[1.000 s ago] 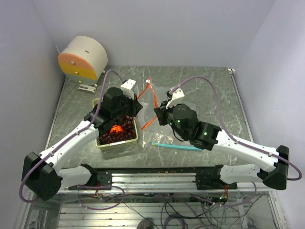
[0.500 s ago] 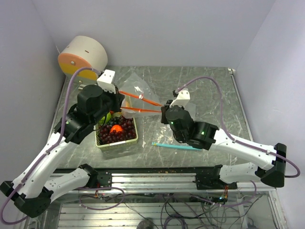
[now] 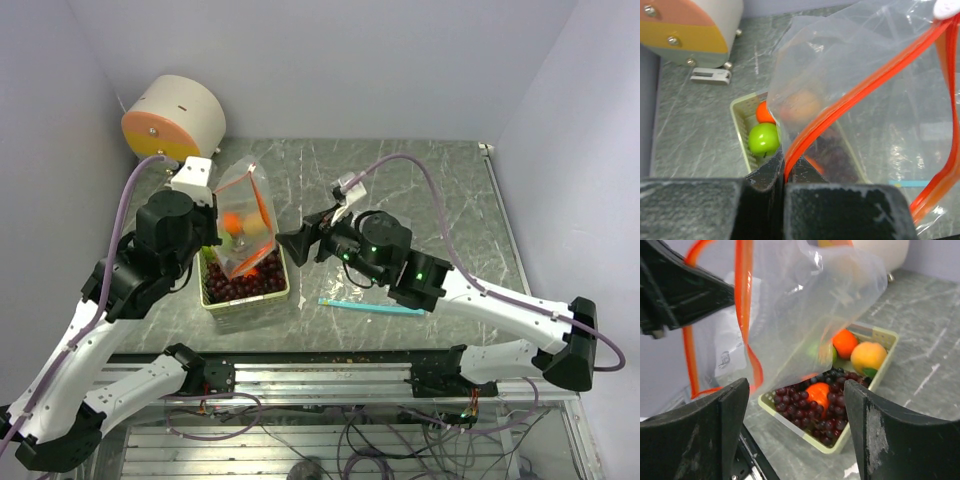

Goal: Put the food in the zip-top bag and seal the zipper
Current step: Open the zipper of the food storage bag, then move the bin to the center of the board.

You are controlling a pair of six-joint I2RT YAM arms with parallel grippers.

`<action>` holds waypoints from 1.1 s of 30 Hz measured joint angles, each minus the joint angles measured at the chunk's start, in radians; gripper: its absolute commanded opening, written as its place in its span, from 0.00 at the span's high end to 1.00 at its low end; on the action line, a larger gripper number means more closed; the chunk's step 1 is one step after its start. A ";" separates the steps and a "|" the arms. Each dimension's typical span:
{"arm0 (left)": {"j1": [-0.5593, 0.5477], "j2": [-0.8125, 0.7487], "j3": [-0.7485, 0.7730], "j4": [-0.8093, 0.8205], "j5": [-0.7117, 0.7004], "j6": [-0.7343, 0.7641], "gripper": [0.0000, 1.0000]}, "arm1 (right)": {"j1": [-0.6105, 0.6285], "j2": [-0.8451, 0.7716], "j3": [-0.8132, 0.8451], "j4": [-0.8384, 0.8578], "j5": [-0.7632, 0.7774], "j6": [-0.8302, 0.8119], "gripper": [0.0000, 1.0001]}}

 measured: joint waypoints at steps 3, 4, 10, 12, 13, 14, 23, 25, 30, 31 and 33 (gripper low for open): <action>0.000 -0.006 0.000 -0.028 -0.087 -0.001 0.93 | 0.000 -0.034 -0.010 0.046 -0.057 -0.019 0.18; 0.001 -0.007 0.000 -0.037 -0.111 -0.001 0.93 | 0.000 -0.054 -0.020 0.058 -0.067 -0.024 0.18; 0.001 -0.010 0.010 -0.092 -0.269 -0.011 0.93 | -0.006 -0.155 -0.033 0.059 -0.024 -0.019 0.24; 0.001 -0.014 0.025 -0.114 -0.320 -0.017 0.93 | -0.027 -0.114 0.008 0.021 0.004 0.003 0.31; 0.002 -0.018 0.032 -0.121 -0.339 -0.021 0.93 | -0.043 -0.080 0.030 -0.006 0.011 0.016 0.34; 0.002 -0.023 0.039 -0.130 -0.363 -0.024 0.93 | -0.062 -0.039 0.051 -0.036 0.012 0.032 0.35; 0.002 -0.056 0.071 -0.198 -0.504 -0.042 0.93 | -0.159 0.267 0.034 -0.216 -0.070 0.148 0.36; 0.002 -0.058 0.071 -0.212 -0.522 -0.045 0.93 | -0.163 0.309 0.034 -0.214 -0.100 0.160 0.37; 0.002 -0.079 0.071 -0.229 -0.546 -0.047 0.93 | -0.164 0.380 0.023 -0.190 -0.186 0.170 0.41; 0.002 -0.083 0.071 -0.230 -0.549 -0.047 0.93 | -0.164 0.391 0.020 -0.186 -0.201 0.170 0.43; 0.002 -0.089 0.071 -0.232 -0.553 -0.047 0.93 | -0.164 0.413 0.020 -0.179 -0.223 0.169 0.45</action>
